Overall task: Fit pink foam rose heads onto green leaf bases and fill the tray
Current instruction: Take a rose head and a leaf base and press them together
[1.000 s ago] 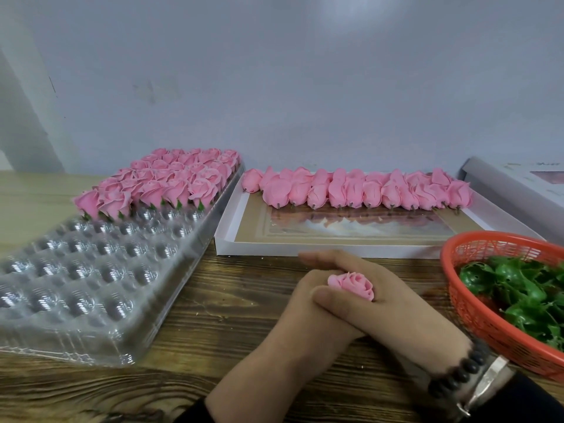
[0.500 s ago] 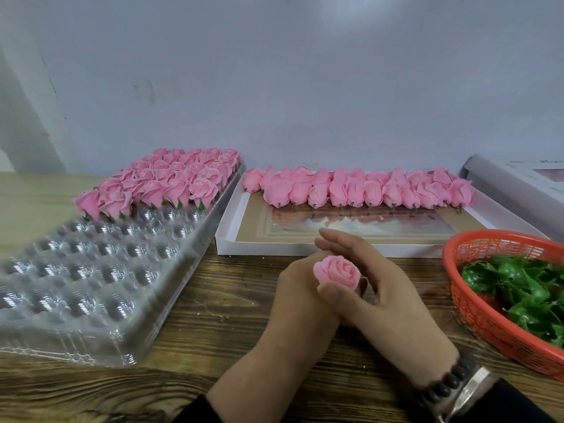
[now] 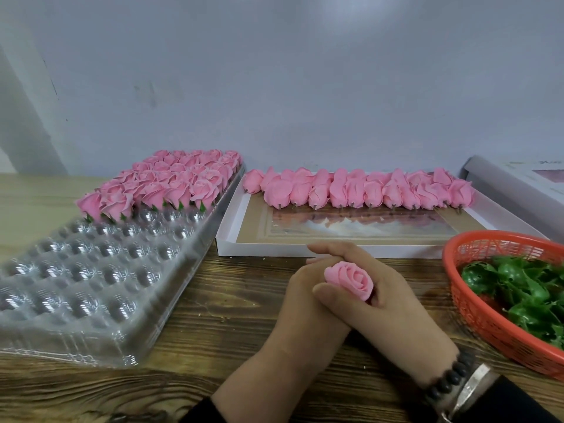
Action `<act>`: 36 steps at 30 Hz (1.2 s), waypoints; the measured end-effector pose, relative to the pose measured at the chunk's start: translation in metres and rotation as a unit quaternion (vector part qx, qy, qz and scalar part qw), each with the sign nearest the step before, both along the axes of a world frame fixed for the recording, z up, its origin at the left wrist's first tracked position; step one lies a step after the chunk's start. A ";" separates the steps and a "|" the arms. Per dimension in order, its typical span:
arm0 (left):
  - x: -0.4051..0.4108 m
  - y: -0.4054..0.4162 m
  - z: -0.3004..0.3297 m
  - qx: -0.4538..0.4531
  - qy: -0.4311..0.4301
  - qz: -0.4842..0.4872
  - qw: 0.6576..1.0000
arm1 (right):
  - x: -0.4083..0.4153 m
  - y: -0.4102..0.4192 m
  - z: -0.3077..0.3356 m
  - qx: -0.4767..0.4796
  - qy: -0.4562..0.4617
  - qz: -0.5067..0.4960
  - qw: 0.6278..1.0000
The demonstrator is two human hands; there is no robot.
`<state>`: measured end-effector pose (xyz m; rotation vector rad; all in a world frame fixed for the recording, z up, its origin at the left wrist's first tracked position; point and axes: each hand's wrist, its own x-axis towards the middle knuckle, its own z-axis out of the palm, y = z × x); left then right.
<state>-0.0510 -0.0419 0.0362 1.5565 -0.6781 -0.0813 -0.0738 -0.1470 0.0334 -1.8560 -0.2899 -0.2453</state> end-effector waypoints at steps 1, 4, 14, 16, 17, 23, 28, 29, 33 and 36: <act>0.002 0.002 0.000 0.014 -0.005 0.004 1.000 | 0.000 -0.001 0.000 -0.001 0.004 0.002 1.000; 0.011 0.008 -0.001 0.067 -0.006 0.057 0.996 | 0.001 -0.004 -0.004 -0.013 -0.013 -0.031 0.999; 0.024 0.018 -0.006 0.199 -0.081 0.133 0.968 | 0.001 -0.001 -0.005 -0.096 -0.177 -0.065 0.977; 0.023 0.018 -0.006 0.178 -0.074 0.113 0.975 | 0.001 0.000 -0.006 -0.097 -0.174 -0.061 0.978; 0.021 0.018 -0.006 0.165 -0.068 0.106 0.978 | 0.002 0.000 -0.007 -0.098 -0.174 -0.061 0.978; 0.020 0.013 -0.008 0.188 -0.067 0.099 0.975 | 0.002 0.003 -0.007 -0.093 -0.158 -0.074 0.980; 0.019 0.010 -0.009 0.140 -0.021 0.086 0.986 | 0.002 0.003 -0.006 -0.089 -0.135 -0.072 0.984; 0.018 0.010 -0.010 0.139 -0.012 0.087 0.986 | 0.002 0.003 -0.006 -0.089 -0.133 -0.074 0.984; 0.018 0.011 -0.013 0.093 0.016 0.065 0.993 | 0.004 0.001 -0.005 -0.051 -0.111 -0.077 0.990; 0.018 0.012 -0.015 0.111 0.004 0.054 0.992 | 0.005 -0.003 -0.006 -0.032 -0.090 -0.079 0.992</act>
